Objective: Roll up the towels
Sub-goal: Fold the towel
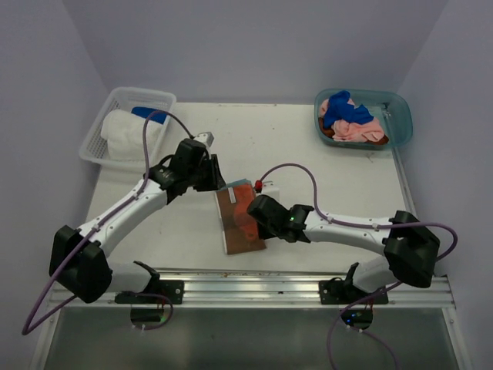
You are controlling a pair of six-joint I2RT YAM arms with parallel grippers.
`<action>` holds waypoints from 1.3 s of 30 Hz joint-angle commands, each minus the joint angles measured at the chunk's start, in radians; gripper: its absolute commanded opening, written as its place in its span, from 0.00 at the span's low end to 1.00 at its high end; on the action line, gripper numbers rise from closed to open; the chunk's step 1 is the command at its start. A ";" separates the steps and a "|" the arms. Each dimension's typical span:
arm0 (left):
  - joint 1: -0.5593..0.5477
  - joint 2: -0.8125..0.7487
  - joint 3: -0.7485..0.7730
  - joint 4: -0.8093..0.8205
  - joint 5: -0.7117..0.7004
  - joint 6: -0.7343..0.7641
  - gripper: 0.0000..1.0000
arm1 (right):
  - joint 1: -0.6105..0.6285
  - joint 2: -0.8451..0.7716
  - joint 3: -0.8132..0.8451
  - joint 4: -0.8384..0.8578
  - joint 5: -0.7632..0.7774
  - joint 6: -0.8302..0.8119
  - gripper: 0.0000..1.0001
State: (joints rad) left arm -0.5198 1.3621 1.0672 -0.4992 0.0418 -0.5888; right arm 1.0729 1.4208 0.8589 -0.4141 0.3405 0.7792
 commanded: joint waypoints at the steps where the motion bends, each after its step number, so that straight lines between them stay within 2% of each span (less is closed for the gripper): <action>1: -0.029 -0.063 -0.108 0.031 0.104 -0.055 0.36 | -0.001 0.079 0.077 0.021 -0.001 -0.070 0.04; 6: -0.077 -0.087 -0.251 0.099 0.171 -0.108 0.34 | -0.010 0.159 0.134 0.035 -0.052 -0.097 0.03; 14: -0.172 -0.067 -0.366 0.168 0.187 -0.186 0.34 | -0.021 0.299 0.066 0.083 -0.095 -0.020 0.00; 19: -0.221 -0.038 -0.392 0.207 0.211 -0.215 0.34 | -0.019 0.149 0.000 0.123 -0.067 -0.006 0.00; 22: -0.238 -0.002 -0.417 0.240 0.217 -0.224 0.34 | -0.014 0.080 -0.001 0.080 -0.040 -0.001 0.01; 27: -0.240 0.078 -0.414 0.243 0.185 -0.206 0.32 | -0.001 0.063 -0.052 0.075 -0.060 0.022 0.02; 32: -0.238 0.144 -0.371 0.186 0.098 -0.163 0.31 | 0.001 0.130 -0.090 0.112 -0.078 0.037 0.01; 37: -0.229 0.183 -0.270 0.131 0.006 -0.108 0.31 | -0.001 0.170 -0.023 0.087 -0.057 0.031 0.00; 39: -0.207 0.195 -0.225 0.097 -0.013 -0.085 0.31 | -0.002 0.178 0.015 0.061 0.000 0.022 0.01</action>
State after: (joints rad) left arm -0.7521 1.5299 0.7719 -0.3546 0.1570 -0.7433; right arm 1.0698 1.5669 0.8207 -0.3237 0.2745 0.7963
